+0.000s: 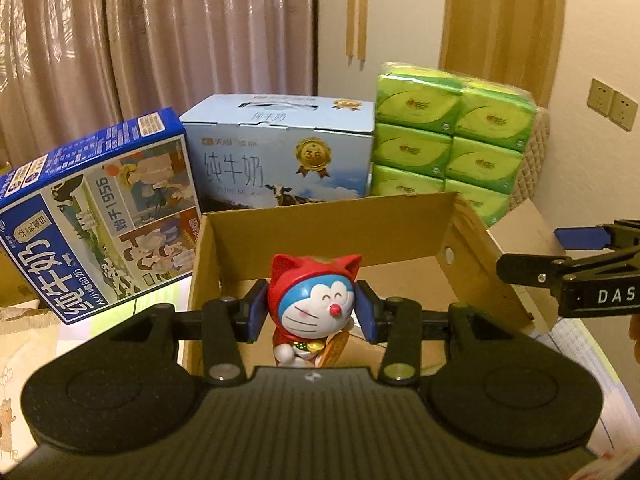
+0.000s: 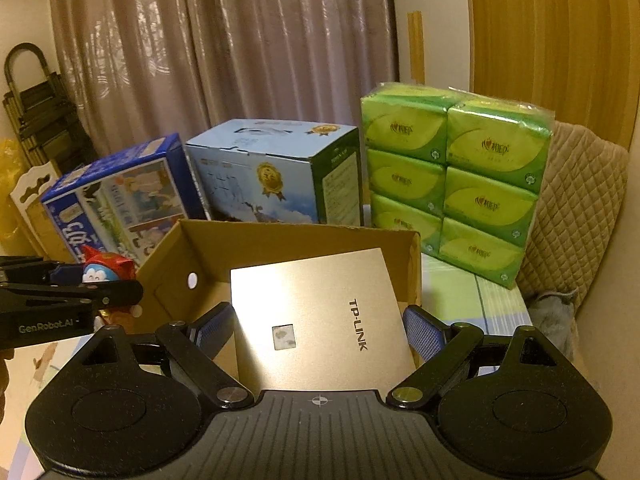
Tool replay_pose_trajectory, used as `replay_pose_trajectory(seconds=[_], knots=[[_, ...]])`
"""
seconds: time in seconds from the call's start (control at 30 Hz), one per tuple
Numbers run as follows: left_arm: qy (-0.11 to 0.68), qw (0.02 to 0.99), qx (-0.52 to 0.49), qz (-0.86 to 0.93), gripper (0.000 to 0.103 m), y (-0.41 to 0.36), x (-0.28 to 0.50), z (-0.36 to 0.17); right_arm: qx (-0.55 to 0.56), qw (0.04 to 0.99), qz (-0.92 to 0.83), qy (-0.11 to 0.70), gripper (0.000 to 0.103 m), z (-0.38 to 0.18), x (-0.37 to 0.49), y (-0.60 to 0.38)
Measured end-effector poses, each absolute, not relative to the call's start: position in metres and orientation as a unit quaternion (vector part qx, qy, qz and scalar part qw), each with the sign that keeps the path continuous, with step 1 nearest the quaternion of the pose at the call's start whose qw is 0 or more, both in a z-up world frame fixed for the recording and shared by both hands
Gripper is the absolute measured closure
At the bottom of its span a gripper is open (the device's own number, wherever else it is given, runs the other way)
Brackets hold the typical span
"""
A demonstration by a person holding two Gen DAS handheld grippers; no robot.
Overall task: Organize rigid objects
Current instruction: 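Lift the figurine and router plate and carry both over the cardboard box, then open the left gripper releasing the figurine while the right gripper drops the router plate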
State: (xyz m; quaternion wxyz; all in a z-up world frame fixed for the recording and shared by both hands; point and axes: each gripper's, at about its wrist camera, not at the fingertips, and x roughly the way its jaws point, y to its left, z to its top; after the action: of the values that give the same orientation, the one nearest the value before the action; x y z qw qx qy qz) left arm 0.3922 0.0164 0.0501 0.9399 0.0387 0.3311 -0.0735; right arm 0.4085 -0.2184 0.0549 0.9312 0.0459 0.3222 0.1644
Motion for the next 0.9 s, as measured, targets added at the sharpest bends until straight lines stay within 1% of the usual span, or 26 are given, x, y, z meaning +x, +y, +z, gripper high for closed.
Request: replay_pose_trajectory(seconds=[0.47,0.5,0.53,0.57,0.9], knots=[[0.345,0.935,0.025,-0.077,0.062,0.018,0.422,0.023,0.064,0.928,0.150,0.336,0.015,0.029,0.435,-0.212],[0.344,0.936,0.015,-0.077,0.062,0.020,0.425,0.022,0.065,0.928,0.149,0.335,0.015,0.028,0.435,-0.211],[0.339,0.938,0.007,-0.074,0.058,0.021,0.425,0.022,0.067,0.928,0.148,0.335,0.015,0.028,0.436,-0.211],[0.336,0.939,0.003,-0.069,0.050,0.023,0.425,0.022,0.068,0.928,0.148,0.336,0.015,0.027,0.437,-0.212],[0.334,0.941,0.005,-0.062,0.050,0.031,0.416,0.022,0.077,0.926,0.143,0.341,0.015,0.018,0.439,-0.216]])
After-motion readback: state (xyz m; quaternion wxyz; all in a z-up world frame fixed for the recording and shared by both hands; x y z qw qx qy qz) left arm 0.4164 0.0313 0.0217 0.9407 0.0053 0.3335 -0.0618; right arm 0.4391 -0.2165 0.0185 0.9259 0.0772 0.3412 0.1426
